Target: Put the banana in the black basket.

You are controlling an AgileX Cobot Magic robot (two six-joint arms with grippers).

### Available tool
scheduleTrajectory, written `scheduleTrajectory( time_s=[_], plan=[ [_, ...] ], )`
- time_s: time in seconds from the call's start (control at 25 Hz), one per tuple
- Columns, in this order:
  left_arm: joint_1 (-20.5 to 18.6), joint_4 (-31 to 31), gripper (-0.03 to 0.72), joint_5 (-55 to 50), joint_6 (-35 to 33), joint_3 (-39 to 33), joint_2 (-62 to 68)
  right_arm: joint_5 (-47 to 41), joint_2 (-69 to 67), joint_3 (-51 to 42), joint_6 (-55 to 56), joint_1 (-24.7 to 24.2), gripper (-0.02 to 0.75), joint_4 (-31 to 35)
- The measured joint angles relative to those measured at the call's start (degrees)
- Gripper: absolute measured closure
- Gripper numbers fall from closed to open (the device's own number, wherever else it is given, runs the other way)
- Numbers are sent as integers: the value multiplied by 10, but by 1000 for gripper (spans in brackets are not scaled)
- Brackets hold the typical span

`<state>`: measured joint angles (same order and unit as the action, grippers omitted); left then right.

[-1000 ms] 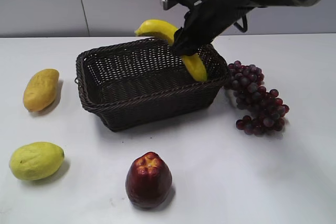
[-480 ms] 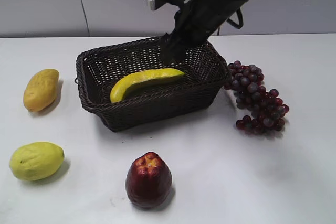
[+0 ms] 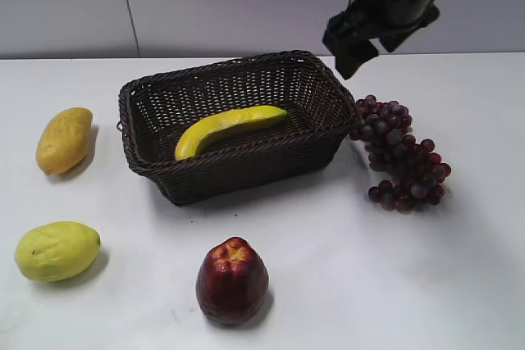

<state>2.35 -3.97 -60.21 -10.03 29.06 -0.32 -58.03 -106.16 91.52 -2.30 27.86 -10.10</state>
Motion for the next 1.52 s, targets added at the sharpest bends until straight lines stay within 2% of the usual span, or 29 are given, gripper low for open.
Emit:
scheduleTrajectory(
  time_s=[0.24, 0.48, 0.92, 1.08, 1.52],
  plan=[
    [0, 0, 207, 0, 0, 0, 0, -96, 1, -9, 23, -68, 144, 35],
    [0, 0, 207, 0, 0, 0, 0, -103, 34, -83, 36, -123, 144, 60],
    [0, 0, 207, 0, 0, 0, 0, -46, 234, -308, 60, -125, 146, 61],
    [0, 0, 207, 0, 0, 0, 0, -37, 351, -380, 61, -125, 146, 61],
    [0, 0, 207, 0, 0, 0, 0, -11, 702, -508, 62, -125, 146, 50]
  ],
)
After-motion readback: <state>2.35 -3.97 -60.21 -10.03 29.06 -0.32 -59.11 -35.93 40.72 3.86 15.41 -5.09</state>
